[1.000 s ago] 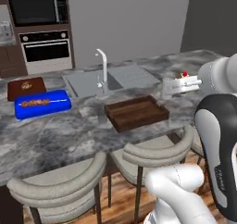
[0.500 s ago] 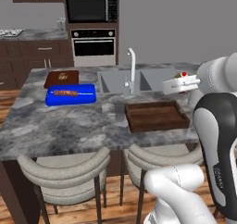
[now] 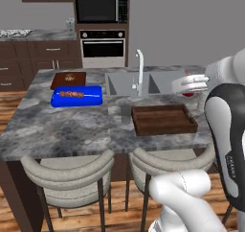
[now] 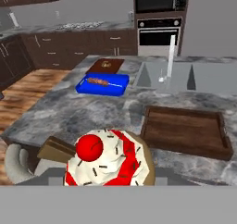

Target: Take the cupcakes from the fridge and place them on the empty tray on the dining counter.

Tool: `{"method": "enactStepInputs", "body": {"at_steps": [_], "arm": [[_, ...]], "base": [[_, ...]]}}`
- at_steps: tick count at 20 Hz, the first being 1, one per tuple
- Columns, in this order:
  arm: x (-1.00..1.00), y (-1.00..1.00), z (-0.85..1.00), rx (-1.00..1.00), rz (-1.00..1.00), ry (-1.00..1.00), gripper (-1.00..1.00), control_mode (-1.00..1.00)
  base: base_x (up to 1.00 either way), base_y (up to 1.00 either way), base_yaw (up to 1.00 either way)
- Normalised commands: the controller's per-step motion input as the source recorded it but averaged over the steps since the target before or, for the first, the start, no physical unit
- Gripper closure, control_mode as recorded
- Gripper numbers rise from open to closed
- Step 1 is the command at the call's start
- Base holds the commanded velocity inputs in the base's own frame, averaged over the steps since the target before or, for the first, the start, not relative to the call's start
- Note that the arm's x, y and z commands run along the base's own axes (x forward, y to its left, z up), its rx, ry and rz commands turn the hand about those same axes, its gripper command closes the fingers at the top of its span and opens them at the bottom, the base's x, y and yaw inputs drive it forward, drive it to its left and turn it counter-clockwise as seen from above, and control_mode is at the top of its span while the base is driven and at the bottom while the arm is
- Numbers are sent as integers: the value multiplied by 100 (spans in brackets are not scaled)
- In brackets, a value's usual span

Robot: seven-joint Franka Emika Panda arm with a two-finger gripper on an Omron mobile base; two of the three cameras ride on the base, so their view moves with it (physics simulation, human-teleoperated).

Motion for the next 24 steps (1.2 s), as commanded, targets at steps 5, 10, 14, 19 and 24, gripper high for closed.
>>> {"method": "enactStepInputs", "body": {"at_steps": [5, 10, 14, 19, 24], "arm": [[83, -69, -38, 20, 0, 34, 100, -100], [70, -34, -76, 20, 0, 4, 100, -100], [60, 0, -71, 6, -4, 11, 100, -100], [60, 12, -65, 0, -13, 15, 100, -100], [45, 12, -54, 0, -21, 9, 100, -100]], "base": [[0, 0, 0], [0, 0, 0], [0, 0, 0], [0, 0, 0], [0, 0, 0]]}}
